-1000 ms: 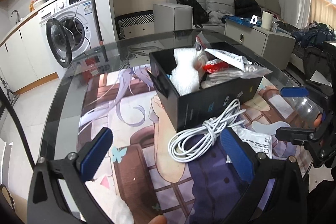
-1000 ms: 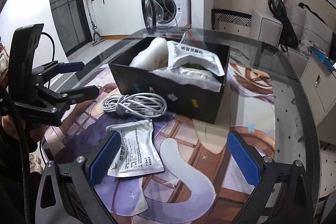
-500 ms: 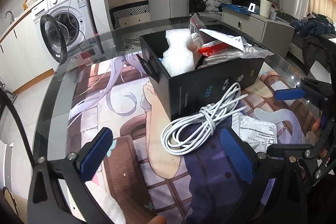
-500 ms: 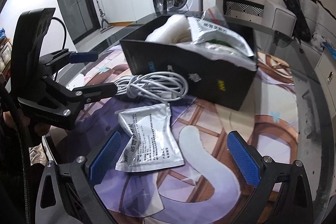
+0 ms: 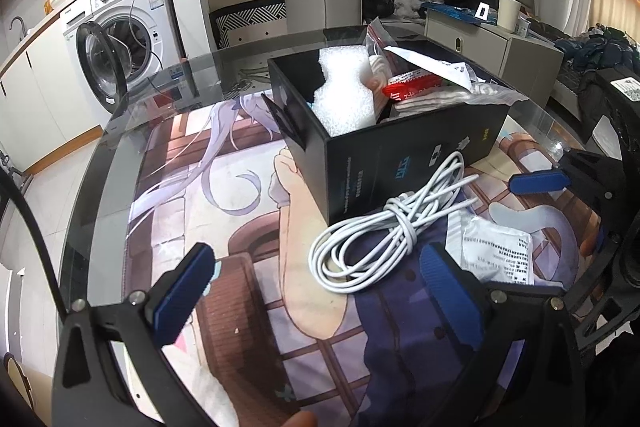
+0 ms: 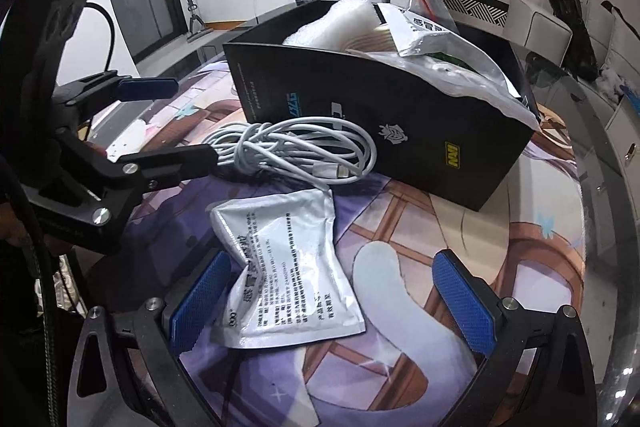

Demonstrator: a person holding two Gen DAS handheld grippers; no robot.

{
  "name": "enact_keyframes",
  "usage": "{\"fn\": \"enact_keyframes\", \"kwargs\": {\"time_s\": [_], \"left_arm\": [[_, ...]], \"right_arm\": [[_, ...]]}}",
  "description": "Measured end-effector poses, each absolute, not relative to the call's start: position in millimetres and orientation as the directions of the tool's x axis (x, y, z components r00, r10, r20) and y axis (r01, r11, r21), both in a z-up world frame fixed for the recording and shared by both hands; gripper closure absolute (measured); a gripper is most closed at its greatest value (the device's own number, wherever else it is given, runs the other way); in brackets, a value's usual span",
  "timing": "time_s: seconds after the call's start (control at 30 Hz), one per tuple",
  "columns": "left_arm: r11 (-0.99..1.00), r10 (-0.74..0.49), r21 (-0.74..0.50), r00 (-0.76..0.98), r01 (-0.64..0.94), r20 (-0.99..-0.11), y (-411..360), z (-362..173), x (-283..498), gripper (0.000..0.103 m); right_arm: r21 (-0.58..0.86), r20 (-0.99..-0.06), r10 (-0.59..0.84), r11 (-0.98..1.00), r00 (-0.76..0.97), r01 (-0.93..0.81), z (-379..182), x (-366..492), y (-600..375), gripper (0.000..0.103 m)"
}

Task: Organize soft objects
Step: 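Move the right tool to the second white medicine packet on the table, then grasp the second white medicine packet with the right tool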

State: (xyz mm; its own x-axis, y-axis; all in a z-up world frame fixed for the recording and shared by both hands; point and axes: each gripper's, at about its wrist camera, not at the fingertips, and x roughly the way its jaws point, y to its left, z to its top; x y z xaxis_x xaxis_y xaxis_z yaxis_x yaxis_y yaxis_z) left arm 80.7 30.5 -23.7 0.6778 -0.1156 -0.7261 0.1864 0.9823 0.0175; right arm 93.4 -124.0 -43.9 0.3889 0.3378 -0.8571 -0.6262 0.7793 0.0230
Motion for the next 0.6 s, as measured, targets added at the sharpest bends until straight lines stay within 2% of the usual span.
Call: {"fn": "enact_keyframes", "kwargs": {"time_s": [0.6], "left_arm": [[0.981,-0.116,0.018,0.664,0.191,-0.739,29.4,-29.2,85.6,0.000]], "right_arm": [[0.000,-0.856,0.295,0.821,0.424,-0.571,-46.9,108.1,-141.7,0.001]]}}
